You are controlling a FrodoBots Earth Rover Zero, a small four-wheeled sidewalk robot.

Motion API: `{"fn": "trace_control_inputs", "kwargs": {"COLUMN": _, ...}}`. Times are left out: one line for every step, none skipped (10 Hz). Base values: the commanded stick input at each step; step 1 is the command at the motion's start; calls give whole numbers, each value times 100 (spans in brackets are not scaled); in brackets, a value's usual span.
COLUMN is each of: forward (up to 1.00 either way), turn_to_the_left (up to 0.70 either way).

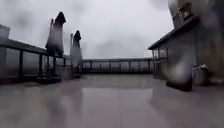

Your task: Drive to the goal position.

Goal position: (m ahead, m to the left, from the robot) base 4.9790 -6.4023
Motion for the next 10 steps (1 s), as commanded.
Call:
{"fn": "trace_control_inputs", "kwargs": {"forward": 70, "turn_to_the_left": 0}}
{"fn": "trace_control_inputs", "kwargs": {"forward": 70, "turn_to_the_left": 0}}
{"fn": "trace_control_inputs", "kwargs": {"forward": 70, "turn_to_the_left": 0}}
{"fn": "trace_control_inputs", "kwargs": {"forward": 70, "turn_to_the_left": 27}}
{"fn": "trace_control_inputs", "kwargs": {"forward": 70, "turn_to_the_left": 27}}
{"fn": "trace_control_inputs", "kwargs": {"forward": 70, "turn_to_the_left": 27}}
{"fn": "trace_control_inputs", "kwargs": {"forward": 70, "turn_to_the_left": 27}}
{"fn": "trace_control_inputs", "kwargs": {"forward": 70, "turn_to_the_left": 27}}
{"fn": "trace_control_inputs", "kwargs": {"forward": 70, "turn_to_the_left": 27}}
{"fn": "trace_control_inputs", "kwargs": {"forward": 70, "turn_to_the_left": 27}}
